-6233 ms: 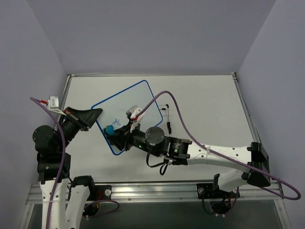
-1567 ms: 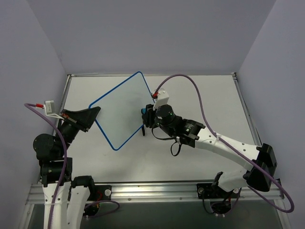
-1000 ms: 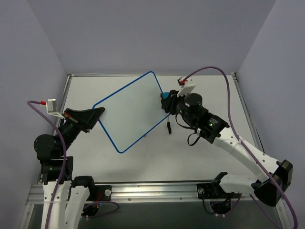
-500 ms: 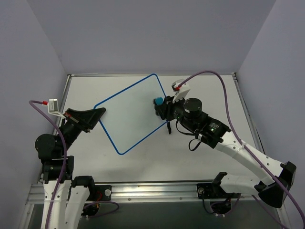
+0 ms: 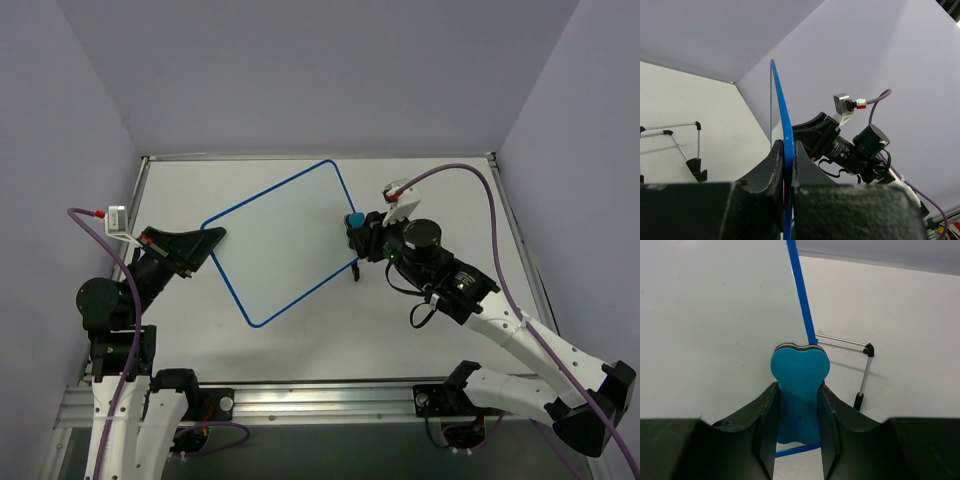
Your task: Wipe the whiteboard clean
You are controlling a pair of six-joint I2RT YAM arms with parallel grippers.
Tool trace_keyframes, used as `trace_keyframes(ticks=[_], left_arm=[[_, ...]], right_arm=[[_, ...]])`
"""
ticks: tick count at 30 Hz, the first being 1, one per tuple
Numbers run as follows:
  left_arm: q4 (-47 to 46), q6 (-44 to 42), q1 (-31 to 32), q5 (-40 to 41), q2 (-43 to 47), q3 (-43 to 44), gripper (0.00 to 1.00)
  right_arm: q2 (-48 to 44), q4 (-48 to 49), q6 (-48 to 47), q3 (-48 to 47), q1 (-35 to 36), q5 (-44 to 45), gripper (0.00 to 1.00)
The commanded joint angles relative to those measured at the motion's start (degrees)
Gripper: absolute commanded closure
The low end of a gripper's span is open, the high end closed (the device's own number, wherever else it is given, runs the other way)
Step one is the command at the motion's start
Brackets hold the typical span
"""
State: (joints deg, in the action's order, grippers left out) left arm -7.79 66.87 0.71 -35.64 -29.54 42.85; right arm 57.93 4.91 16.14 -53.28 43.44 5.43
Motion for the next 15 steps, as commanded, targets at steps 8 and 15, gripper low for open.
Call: trace_keyframes(ticks=[8, 15], left_arm=[[-10.66, 7.04, 0.87, -0.57, 0.89, 0.66, 0.98], [-10.93, 7.13, 0.87, -0.31, 0.71, -0.22, 0.98]], right_arm=[[4.02, -2.18, -4.36, -6.04, -3.01, -3.4, 1.0], [8.6, 1.59, -3.22, -10.35, -2.75, -13.24, 1.0]])
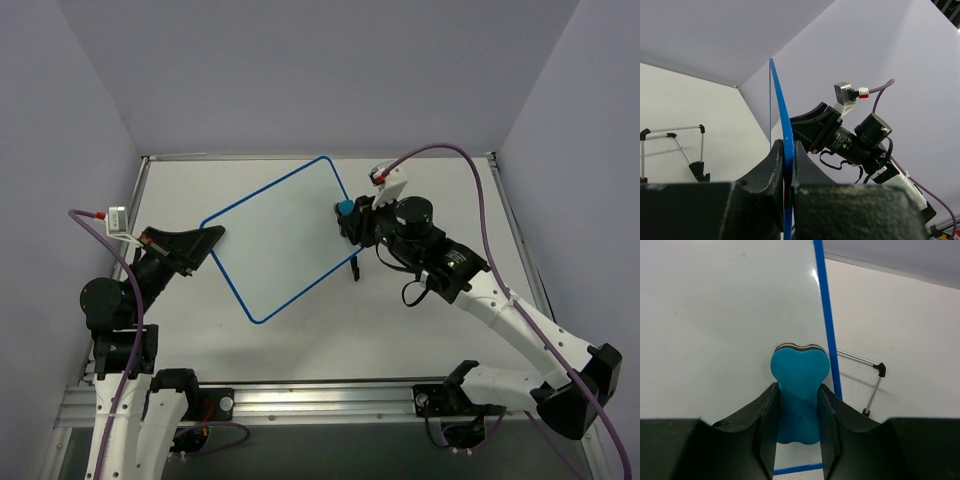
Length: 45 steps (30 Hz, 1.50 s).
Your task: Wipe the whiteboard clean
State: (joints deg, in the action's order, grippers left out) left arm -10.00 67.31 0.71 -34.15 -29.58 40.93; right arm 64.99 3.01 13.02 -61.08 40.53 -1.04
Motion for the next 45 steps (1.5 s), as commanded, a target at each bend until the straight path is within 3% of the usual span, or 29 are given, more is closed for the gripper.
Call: trace_keyframes(ticks=[1, 7, 11, 15, 22, 28, 32, 37, 45], left_arm=[[-8.63, 6.61, 0.87, -1.8, 0.67, 1.44, 0.98], [-7.94, 5.82, 0.78, -0.57, 0.32, -0.14, 0.98], [-5.3, 4.06, 0.87, 1.45, 0.4, -1.63, 0.98], [-5.12, 3.1, 0.78, 2.25, 0.23, -3.39, 0.98], [-6.87, 2.21, 0.78, 2.86, -1.09, -6.64, 0.98], [-11.09, 3.36, 0.87, 0.32, -2.15, -8.76, 0.98], [-8.9, 0.38, 0.78, -1.62, -1.09, -6.3, 0.98], [-4.78, -2.35, 0.78, -3.9, -0.65, -3.14, 0.98], [-3.27, -3.32, 0.78, -5.22, -0.65, -1.55, 0.98]], right_arm=[[1.89, 4.37, 0.17, -2.9, 0.25, -7.57, 1.0], [4.09, 4.39, 0.78, -5.36, -0.1, -5.14, 1.0], [5.67, 2.27, 2.54, -7.21, -4.14, -4.67, 1.0], [3.39, 1.92, 4.12, -6.51, -9.15, -6.08, 1.0], [3.38, -3.69, 6.49, -8.78, -25.12, -6.26, 1.0], [17.34, -12.91, 4.84, -14.85, -35.6, 2.93, 1.0], [30.0, -15.66, 2.81, -18.63, -42.71, 3.94, 1.0], [42.73, -17.68, 0.43, -21.98, -44.66, 3.84, 1.0], [46.01, -15.57, 0.69, -17.76, -45.02, 6.84, 1.0]])
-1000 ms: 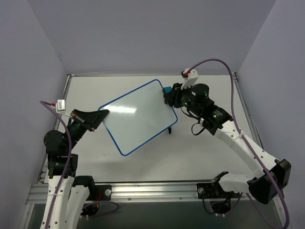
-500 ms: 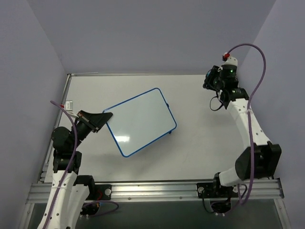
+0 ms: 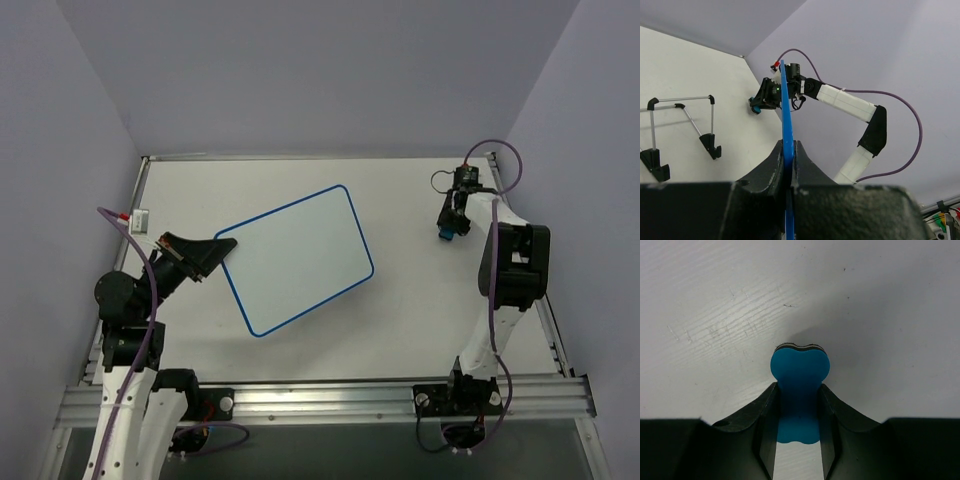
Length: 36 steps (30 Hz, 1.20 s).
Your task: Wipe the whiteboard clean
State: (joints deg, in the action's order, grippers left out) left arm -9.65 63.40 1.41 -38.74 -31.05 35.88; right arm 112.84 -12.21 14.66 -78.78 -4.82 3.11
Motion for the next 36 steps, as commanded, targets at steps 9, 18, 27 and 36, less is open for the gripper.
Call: trace_keyframes(ticks=[9, 18, 27, 36], left_arm=[[-6.7, -0.73, 0.09, -3.44, -0.77, 3.93, 0.98], [-7.31, -2.05, 0.08, -2.92, -4.19, 3.93, 0.98], [-21.51, -1.88, 0.17, -3.09, -18.68, 5.17, 0.98], [-56.72, 7.34, 0.52, -9.41, -41.88, 9.03, 0.98]], right_arm=[[-3.32, -4.57, -1.82, -1.55, 2.53, 5.93, 0.29], [-19.48, -4.59, -2.08, 0.11, 4.47, 1.3, 0.21], [-45.49, 1.66, -0.07, 11.89, 10.88, -13.13, 0.06], [-55.87, -1.5, -0.51, 16.9, 12.02, -14.45, 0.04]])
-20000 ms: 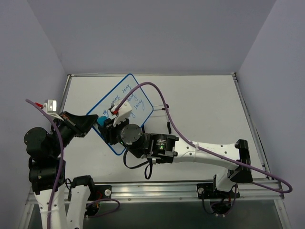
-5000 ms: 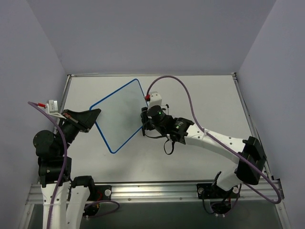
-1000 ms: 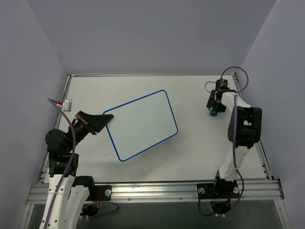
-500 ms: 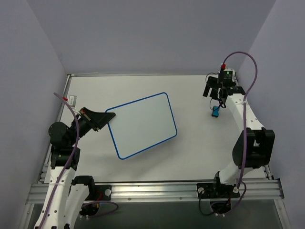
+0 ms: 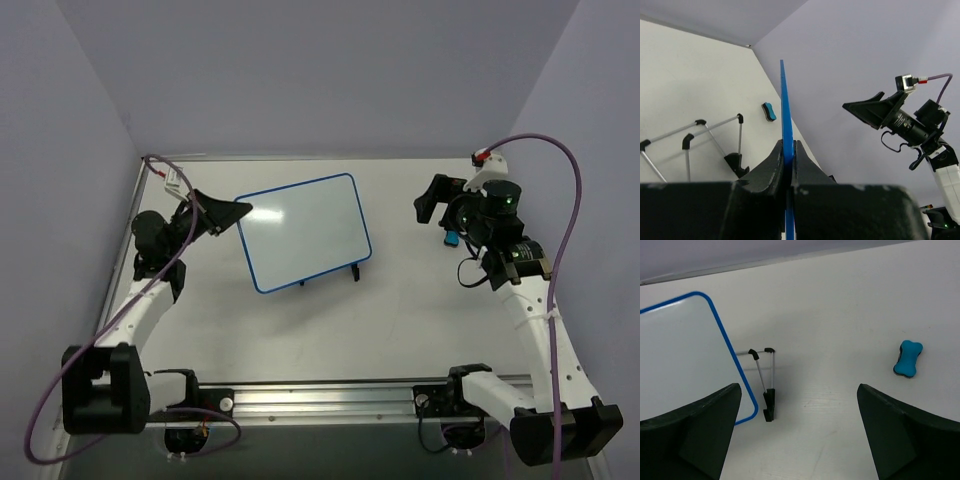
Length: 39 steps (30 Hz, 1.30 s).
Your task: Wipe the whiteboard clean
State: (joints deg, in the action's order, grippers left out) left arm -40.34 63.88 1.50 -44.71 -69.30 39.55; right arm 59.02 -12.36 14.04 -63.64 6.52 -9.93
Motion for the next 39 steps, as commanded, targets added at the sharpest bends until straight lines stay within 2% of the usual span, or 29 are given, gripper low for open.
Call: trace_keyframes(ticks=[1, 4, 6, 16, 20, 29, 39], left_arm=[[-29.24, 8.09, 0.35, -3.72, -5.91, 5.97, 0.98], [-41.81, 14.15, -0.26, -4.42, -16.27, 8.96, 0.98], [-45.69, 16.72, -0.18, -4.6, -19.81, 12.19, 0.98], [-50.19, 9.08, 0.26, -13.64, -36.07, 23.27, 0.98], [-50.19, 7.24, 0.44, -15.85, -38.45, 25.75, 0.98], [-50.19, -0.5, 1.31, -12.07, -39.95, 23.73, 0.98], [-50.1, 1.43, 2.54, -14.09, -43.12, 27.86, 0.98]], right_arm=[[-2.59, -1.18, 0.28, 2.02, 0.77, -1.49, 0.03], [-3.83, -0.82, 0.37, 2.82, 1.12, -1.84, 0.0], [-3.92, -1.08, 0.28, 2.64, 1.21, -1.67, 0.0], [-4.09, -1.79, -0.68, 2.03, 3.4, -0.44, 0.0], [-4.01, -2.58, -1.47, 1.59, 5.68, 1.58, 0.0], [-4.01, -3.02, -2.35, 1.15, 8.06, 2.99, 0.0], [-4.18, -3.11, -2.88, 1.32, 9.38, 4.13, 0.0]])
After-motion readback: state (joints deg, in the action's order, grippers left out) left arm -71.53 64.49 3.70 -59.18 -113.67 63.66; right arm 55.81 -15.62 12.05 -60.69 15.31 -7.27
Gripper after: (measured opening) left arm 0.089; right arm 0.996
